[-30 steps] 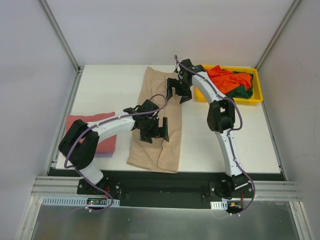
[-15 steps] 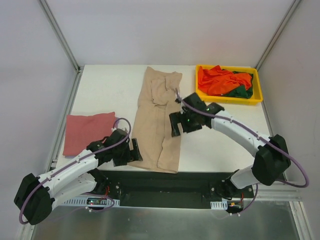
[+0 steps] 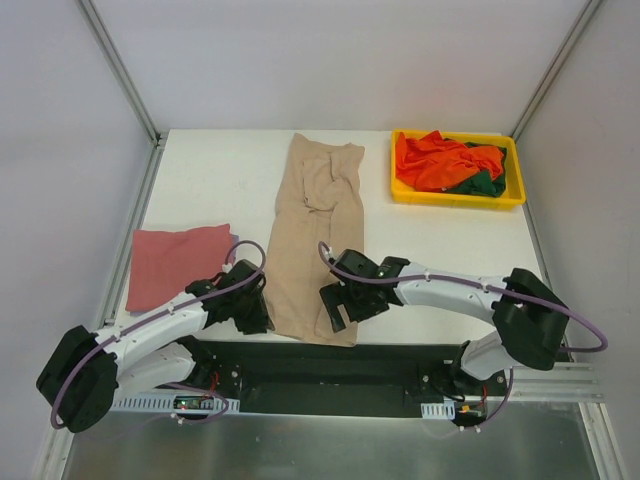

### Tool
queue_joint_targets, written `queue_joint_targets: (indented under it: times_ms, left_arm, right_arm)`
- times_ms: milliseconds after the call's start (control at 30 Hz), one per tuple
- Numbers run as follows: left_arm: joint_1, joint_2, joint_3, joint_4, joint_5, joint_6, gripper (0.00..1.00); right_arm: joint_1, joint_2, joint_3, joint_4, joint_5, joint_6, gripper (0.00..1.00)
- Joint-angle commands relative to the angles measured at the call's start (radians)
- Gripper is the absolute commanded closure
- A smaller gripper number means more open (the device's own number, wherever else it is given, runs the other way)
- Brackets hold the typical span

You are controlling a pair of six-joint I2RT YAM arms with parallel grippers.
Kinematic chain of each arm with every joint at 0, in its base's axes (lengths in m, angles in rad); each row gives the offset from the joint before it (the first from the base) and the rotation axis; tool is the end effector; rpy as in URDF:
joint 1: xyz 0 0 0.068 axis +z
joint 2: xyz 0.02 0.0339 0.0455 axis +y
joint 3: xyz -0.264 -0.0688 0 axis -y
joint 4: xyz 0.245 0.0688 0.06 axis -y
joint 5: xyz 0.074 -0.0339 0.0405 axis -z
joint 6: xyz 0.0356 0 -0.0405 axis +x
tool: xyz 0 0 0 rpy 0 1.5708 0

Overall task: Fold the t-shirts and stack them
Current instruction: Rotate the tshirt 90 degrees

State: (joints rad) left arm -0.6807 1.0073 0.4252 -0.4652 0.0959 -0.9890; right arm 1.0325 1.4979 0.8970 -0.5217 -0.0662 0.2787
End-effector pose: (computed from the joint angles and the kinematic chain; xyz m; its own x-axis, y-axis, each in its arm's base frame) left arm 0.1310 -0.1105 0.1573 -0.9243 -0.3216 -0.2054 -0.1976 0.8639 -0.4632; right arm 0.1437 0.2452 0.1891 -0.6839 -0.6100 -0.4002 -0.7107 0.6810 0.1765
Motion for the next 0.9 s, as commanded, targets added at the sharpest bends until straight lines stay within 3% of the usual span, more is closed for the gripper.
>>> queue_joint_targets:
  times_ms: [0, 100, 233, 367, 567, 700, 867]
  left_arm:
    - [-0.037, -0.058, -0.061, -0.033, 0.028, -0.072, 0.76]
    - [-0.074, -0.127, -0.107, -0.047, 0.018, -0.128, 0.72]
    - [-0.08, -0.13, -0.114, -0.053, 0.018, -0.132, 0.51]
    - [-0.082, -0.121, -0.062, -0.108, 0.002, -0.097, 0.48]
    - [-0.08, -0.194, 0.018, -0.303, -0.154, -0.085, 0.01]
    - [-0.082, -0.263, 0.03, -0.398, -0.246, -0.108, 0.01]
    - [-0.082, -0.318, 0.024, -0.4, -0.249, -0.106, 0.01]
  right_arm:
    - [0.021, -0.079, 0.017, 0.012, 0.12, 0.036, 0.04]
    - [0.029, -0.105, 0.026, 0.017, 0.114, 0.036, 0.04]
    - [0.11, -0.059, 0.091, 0.012, 0.138, 0.036, 0.04]
    - [0.172, 0.037, 0.16, 0.012, 0.149, 0.034, 0.01]
    - [0.21, 0.172, 0.255, 0.023, 0.154, 0.079, 0.17]
    - [0.219, 0.216, 0.272, 0.006, 0.186, 0.109, 0.3]
    - [0.222, 0.266, 0.289, -0.017, 0.21, 0.132, 0.5]
